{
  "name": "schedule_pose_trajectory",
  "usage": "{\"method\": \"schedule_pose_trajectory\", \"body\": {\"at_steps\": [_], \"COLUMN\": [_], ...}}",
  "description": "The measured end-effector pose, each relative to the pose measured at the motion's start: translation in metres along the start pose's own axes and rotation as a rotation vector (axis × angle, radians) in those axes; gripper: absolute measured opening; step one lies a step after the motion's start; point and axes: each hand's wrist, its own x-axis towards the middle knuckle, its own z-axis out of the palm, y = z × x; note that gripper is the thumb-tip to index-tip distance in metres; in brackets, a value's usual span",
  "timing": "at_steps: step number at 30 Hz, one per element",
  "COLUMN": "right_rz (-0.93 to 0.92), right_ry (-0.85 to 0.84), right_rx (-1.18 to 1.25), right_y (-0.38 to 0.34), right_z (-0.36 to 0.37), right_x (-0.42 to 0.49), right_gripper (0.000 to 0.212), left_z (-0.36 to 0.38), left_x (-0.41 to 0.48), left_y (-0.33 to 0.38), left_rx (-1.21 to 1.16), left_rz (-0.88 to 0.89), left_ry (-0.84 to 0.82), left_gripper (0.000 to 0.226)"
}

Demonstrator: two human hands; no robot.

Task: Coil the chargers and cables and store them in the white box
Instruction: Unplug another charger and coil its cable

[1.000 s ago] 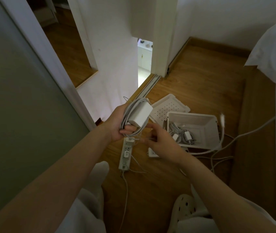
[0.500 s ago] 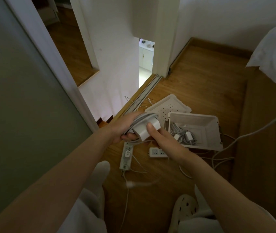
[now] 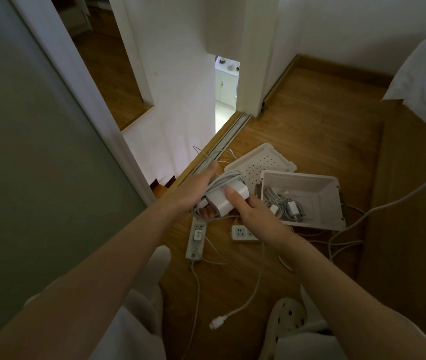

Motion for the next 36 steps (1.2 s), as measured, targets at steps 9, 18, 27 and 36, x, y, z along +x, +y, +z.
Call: {"method": "schedule_pose_trajectory", "body": {"at_steps": [9,18,27,36], "right_rz": [0.000,-0.006,-0.190,-0.228], "right_ry": [0.020,-0.136,-0.157,-0.213], "right_rx": [-0.003,-0.424,-0.615,-0.858], "right_y": [-0.001,0.017,0.019,0.019], "right_z": [-0.004,-0.029,-0.029,-0.011], "right_x": [0.004,0.008,0.007,0.003], "right_gripper": [0.025,0.046,0.031,0.010], "left_z": [-0.002,-0.023,-0.020,-0.024], "left_x": [-0.007,-0.007,-0.003,-0.004], "left_y": [0.008,0.005,-0.005,-0.005], "left_rx": [-0.015,0.291,0.615,0.684], "left_rz": [0.102,0.067,-0.045,-0.124], "left_ry": [-0.095,-0.011,-0.103,-0.233], "left_gripper": [0.063,0.041,0.049,0.055]}}
